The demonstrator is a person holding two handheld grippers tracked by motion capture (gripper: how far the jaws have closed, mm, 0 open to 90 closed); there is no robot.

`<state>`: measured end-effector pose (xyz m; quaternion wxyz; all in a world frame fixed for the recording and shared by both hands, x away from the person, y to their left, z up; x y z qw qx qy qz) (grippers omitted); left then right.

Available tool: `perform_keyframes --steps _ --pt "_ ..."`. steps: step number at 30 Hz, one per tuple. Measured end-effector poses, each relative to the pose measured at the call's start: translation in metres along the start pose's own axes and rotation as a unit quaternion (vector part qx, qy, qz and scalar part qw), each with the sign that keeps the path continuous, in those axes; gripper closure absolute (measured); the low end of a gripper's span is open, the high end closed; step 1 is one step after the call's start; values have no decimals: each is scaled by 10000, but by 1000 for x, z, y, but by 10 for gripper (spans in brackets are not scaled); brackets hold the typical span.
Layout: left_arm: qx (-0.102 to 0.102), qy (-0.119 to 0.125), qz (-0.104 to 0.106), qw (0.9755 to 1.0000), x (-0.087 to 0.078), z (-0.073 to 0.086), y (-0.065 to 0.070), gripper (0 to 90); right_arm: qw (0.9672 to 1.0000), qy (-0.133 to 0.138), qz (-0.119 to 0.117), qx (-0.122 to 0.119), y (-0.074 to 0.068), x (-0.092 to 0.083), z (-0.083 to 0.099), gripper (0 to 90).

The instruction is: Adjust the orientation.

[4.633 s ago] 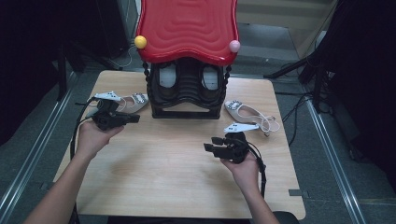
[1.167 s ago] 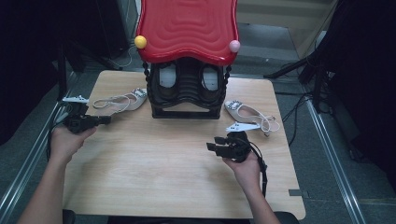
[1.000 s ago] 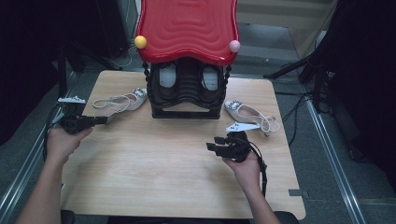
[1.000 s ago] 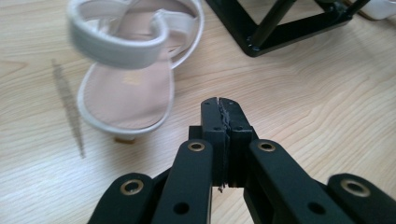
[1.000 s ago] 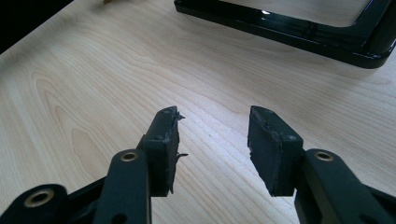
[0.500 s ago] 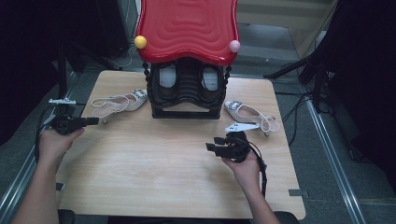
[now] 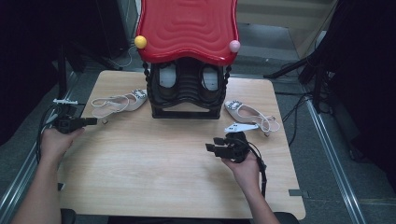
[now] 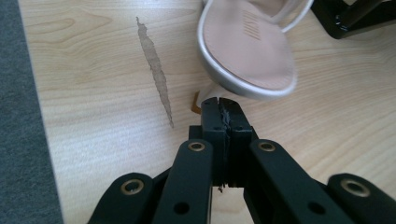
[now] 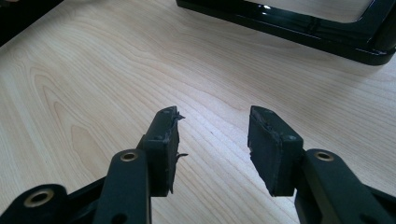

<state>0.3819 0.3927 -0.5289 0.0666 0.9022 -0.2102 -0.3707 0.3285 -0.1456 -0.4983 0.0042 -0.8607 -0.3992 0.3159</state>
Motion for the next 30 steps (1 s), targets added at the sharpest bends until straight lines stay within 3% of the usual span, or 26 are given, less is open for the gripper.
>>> perform_keyframes --steps 4,12,21,26,30 --pt "-8 -4 -98 10000 9 -2 -3 900 10000 -18 18 0 0 -1 1 546" --pt "-235 135 -56 9996 16 -5 -10 900 10000 -45 81 25 1 -5 4 546" --pt "-169 -32 23 9998 17 -5 -1 900 9999 -53 109 -1 0 -5 4 546" --pt "-64 -157 63 9998 20 -6 10 900 9999 -44 99 -15 0 -4 4 546" --pt "-219 -209 70 9995 21 -6 17 897 10000 -30 93 -8 0 -5 3 546"
Point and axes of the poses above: each handheld gripper's, and its own axes: x roughly forward along the jaws, z roughly out of its underside, y roughly to its right, the point moved 2 cm from there along x, roughly forward along the jaws, and after that the axes turned 7 degrees about y, right-handed, at the moved point
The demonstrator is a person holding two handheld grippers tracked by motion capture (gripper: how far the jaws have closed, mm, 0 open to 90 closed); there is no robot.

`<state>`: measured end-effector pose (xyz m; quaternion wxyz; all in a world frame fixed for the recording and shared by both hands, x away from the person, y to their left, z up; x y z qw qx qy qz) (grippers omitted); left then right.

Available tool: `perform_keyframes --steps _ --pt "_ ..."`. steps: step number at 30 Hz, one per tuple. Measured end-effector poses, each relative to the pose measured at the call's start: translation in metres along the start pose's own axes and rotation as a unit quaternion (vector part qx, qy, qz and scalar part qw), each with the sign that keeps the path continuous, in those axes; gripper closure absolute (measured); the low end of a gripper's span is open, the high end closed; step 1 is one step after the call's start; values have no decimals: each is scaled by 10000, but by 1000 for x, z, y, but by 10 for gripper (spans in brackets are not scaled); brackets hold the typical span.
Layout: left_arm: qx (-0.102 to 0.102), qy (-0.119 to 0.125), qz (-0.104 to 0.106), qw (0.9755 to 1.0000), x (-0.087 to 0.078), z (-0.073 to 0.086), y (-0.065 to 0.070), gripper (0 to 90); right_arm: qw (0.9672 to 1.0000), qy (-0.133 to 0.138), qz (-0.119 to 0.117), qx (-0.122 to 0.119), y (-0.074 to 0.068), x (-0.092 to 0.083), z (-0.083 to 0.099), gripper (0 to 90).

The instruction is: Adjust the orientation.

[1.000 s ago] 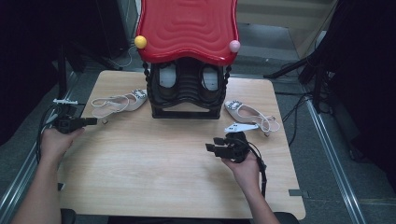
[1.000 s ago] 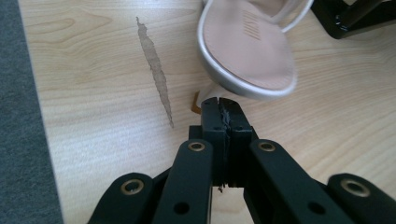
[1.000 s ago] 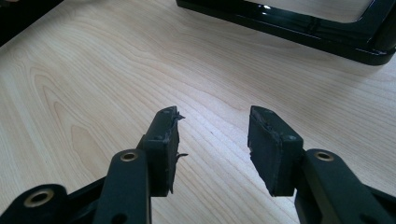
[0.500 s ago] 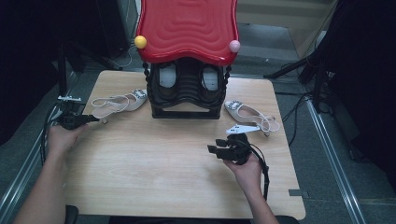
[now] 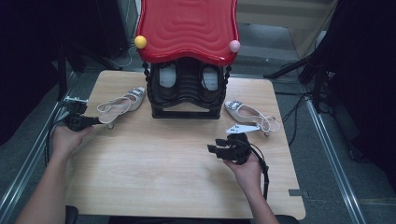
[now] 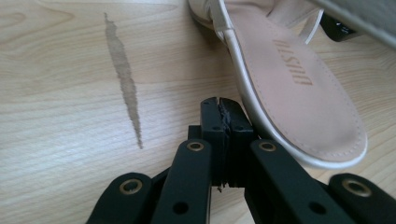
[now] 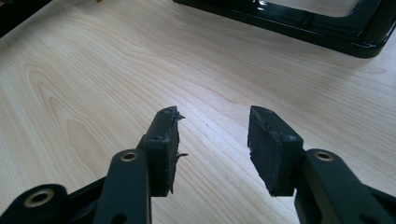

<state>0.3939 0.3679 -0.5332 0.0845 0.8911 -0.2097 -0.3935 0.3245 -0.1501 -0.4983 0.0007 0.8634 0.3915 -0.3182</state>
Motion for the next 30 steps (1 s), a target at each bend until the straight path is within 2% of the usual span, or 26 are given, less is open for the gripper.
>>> perform_keyframes --steps 4,8,12,18,22,24,29,30 --pt "-80 -26 45 10000 2 0 8 889 10000 1 4 12 0 0 0 546" --pt "-275 19 75 9996 3 -3 15 882 10000 9 13 -8 0 -1 0 546" --pt "-299 3 16 9996 5 -4 21 878 10000 3 15 -13 0 0 0 546" --pt "-298 -75 50 9995 8 -5 28 876 10000 5 8 2 0 0 0 546" --pt "-362 -124 82 9992 9 -5 27 849 10000 1 19 -15 0 -1 0 546" --pt "-328 -123 -10 9994 6 -5 25 820 10000 9 23 -10 0 -1 0 546" --pt "-341 -257 -129 9990 -2 -7 19 686 10000 19 34 -21 1 -2 0 546" --pt "-321 -267 -114 9991 -5 -7 17 681 10000 19 35 -23 1 -2 0 546"
Point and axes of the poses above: each handheld gripper's, and its own axes: x roughly forward along the jaws, z roughly out of its underside, y roughly to its right, the point moved 2 cm from there along x, roughly forward along the jaws, and after that the axes turned 7 degrees about y, right-handed, at the moved point
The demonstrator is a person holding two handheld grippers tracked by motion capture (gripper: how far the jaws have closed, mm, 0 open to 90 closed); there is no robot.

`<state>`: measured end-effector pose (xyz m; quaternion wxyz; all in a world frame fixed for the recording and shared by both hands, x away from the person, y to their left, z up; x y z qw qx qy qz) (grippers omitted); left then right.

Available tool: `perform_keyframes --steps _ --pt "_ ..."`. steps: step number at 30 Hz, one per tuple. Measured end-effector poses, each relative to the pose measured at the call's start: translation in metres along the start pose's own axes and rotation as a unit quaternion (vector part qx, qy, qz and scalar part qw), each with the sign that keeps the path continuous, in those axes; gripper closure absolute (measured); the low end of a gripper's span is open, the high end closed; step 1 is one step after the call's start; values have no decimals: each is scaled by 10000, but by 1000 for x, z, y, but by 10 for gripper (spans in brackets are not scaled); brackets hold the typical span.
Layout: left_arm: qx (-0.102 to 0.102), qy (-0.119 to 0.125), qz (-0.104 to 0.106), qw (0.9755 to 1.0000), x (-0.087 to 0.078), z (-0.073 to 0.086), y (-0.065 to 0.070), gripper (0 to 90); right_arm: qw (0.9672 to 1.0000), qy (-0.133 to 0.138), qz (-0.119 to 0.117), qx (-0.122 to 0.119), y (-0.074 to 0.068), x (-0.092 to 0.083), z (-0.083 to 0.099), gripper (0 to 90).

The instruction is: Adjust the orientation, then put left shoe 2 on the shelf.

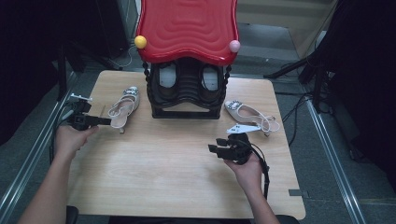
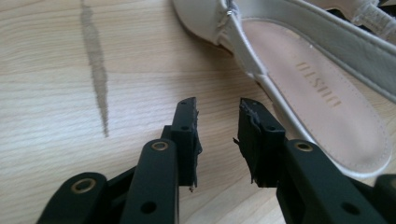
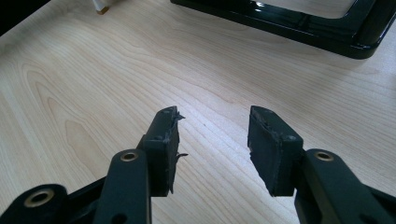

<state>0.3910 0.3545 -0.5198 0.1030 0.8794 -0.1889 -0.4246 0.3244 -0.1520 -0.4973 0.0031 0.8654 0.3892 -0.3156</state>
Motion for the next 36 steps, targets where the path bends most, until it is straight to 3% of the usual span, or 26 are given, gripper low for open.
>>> perform_keyframes --steps 4,7,12,14,15,28,36 --pt "-130 52 -3 9999 -5 -4 -2 631 10000 -8 0 2 0 0 0 546" --pt "-51 18 -8 10000 -8 -7 -2 618 10000 1 -4 2 0 0 0 546" --pt "-123 84 11 9999 -12 -15 0 610 10000 -3 -11 1 0 0 0 546" --pt "-49 72 -24 10000 -13 -20 1 609 10000 0 -15 5 0 0 0 546" --pt "-122 111 -21 9999 -13 -23 2 607 10000 0 -10 -1 0 0 0 546" --pt "134 -44 -51 9999 -20 -56 16 588 10000 4 1 19 1 -1 0 545" --pt "151 -175 -121 9997 -12 -68 23 568 10000 0 14 46 2 -1 0 544"
Point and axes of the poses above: each handheld gripper's, and its own axes: x roughly forward along the jaws, z roughly out of its underside, y roughly to its right, the point moved 2 cm from there along x, roughly forward along the jaws, and after that the axes turned 7 degrees about y, right-handed, at the moved point
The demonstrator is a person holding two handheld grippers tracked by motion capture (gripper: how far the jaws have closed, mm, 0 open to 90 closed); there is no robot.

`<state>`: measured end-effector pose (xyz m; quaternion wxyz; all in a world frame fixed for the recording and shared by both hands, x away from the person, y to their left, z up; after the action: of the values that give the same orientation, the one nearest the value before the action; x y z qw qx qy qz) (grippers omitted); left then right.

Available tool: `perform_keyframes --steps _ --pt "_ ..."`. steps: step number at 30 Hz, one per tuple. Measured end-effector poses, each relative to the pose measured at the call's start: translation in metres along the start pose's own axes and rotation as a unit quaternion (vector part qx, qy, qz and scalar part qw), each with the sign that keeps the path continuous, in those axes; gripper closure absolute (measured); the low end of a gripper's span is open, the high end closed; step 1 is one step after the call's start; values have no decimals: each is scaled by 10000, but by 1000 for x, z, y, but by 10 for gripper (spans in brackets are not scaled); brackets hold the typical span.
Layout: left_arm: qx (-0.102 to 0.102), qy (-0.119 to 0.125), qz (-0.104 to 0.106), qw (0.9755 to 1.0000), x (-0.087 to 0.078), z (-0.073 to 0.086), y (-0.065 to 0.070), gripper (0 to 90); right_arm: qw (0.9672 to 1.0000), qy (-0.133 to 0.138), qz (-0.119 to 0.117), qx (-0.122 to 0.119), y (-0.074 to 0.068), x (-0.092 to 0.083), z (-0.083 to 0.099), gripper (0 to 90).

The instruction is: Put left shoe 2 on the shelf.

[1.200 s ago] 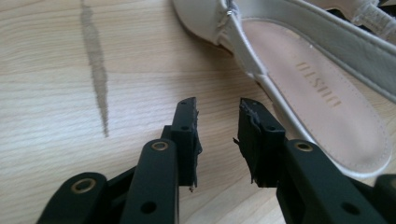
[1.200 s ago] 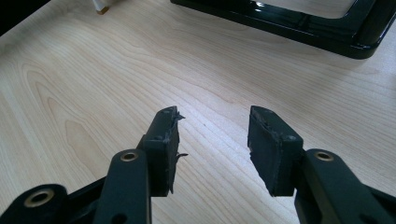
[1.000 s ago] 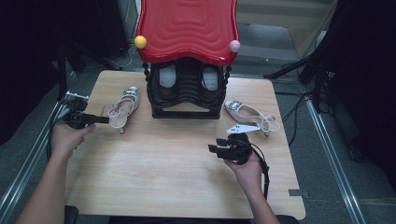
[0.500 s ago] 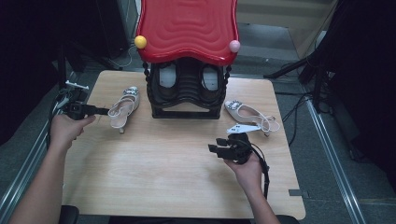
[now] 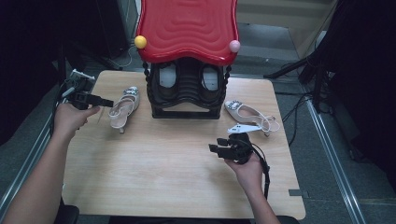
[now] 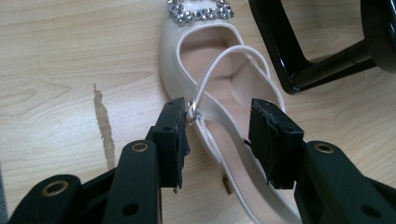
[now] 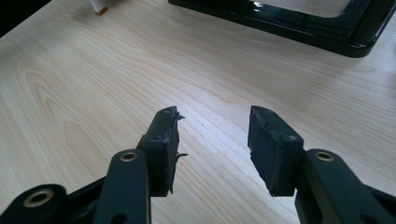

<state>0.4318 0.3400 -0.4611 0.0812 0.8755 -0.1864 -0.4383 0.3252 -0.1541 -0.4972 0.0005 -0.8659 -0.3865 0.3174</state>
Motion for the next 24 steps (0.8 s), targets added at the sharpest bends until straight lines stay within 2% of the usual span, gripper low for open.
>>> perform_keyframes --steps 3,7,8,12,19,20,24 --pt "68 -137 -68 9999 7 -3 4 560 10000 -2 -2 0 0 0 0 543" --pt "7 -227 -116 9997 17 -4 7 555 10000 -8 2 11 0 -1 0 543" --pt "108 -292 -146 9994 19 -4 6 554 10000 -9 7 3 0 -1 1 543" --pt "167 -464 -247 9985 30 -3 5 546 10000 24 9 23 0 -2 2 543" --pt "-8 -615 -378 9974 42 -1 -3 542 10000 35 31 27 1 -3 3 543" --pt "-67 -570 -386 9976 44 -1 -2 539 10000 31 30 35 1 -3 3 542" --pt "-50 -669 -406 9969 50 -2 0 533 10000 23 34 41 1 -3 3 542"
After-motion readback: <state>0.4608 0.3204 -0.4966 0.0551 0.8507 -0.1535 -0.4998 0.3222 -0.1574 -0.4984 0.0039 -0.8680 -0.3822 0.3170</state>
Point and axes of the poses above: each handheld gripper's, and its own axes: x roughly forward along the jaws, z roughly out of its underside, y roughly to its right, the point moved 2 cm from there along x, roughly forward along the jaws, and after that the axes turned 7 degrees about y, right-handed, at the moved point
